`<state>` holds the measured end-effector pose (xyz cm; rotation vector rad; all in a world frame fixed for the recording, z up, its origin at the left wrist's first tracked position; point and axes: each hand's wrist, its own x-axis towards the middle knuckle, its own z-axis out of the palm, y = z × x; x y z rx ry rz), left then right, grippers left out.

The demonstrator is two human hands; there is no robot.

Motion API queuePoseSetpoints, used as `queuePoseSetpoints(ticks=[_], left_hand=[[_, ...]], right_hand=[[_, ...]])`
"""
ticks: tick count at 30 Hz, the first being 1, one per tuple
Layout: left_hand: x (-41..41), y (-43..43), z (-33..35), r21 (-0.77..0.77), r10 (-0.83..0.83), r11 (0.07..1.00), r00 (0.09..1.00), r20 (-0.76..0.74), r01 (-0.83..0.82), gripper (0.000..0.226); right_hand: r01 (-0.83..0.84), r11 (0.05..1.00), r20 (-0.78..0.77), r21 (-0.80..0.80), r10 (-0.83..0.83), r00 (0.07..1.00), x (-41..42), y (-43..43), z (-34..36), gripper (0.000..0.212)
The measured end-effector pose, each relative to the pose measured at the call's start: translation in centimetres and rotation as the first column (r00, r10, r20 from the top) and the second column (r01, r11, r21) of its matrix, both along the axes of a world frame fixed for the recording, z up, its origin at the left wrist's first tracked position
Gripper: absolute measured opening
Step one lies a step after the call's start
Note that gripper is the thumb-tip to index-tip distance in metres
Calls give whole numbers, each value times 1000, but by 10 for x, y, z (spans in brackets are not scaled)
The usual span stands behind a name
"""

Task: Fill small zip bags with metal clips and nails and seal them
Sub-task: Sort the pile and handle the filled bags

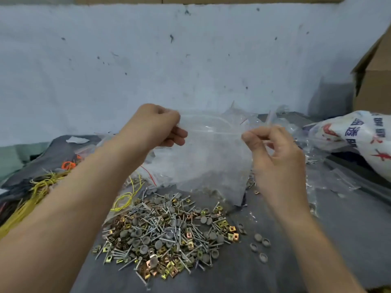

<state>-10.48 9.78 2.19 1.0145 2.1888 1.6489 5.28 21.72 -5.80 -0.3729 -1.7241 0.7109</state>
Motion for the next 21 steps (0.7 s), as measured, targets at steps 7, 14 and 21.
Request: queuePoseSetpoints(ticks=[7, 14, 21], left_hand=[[-14, 8, 23, -119, -25, 993, 996, -91, 14, 15], [-22, 15, 8, -133, -82, 986, 984, 161, 104, 19], [-17, 34, -95, -216, -88, 971, 994, 59, 99, 39]], right_hand=[[-55, 994, -71, -90, 49, 996, -3, 21, 11, 17], [-80, 985, -126, -155, 61, 990, -19, 37, 5, 14], [36, 922, -46, -386, -58, 997, -27, 93, -50, 17]])
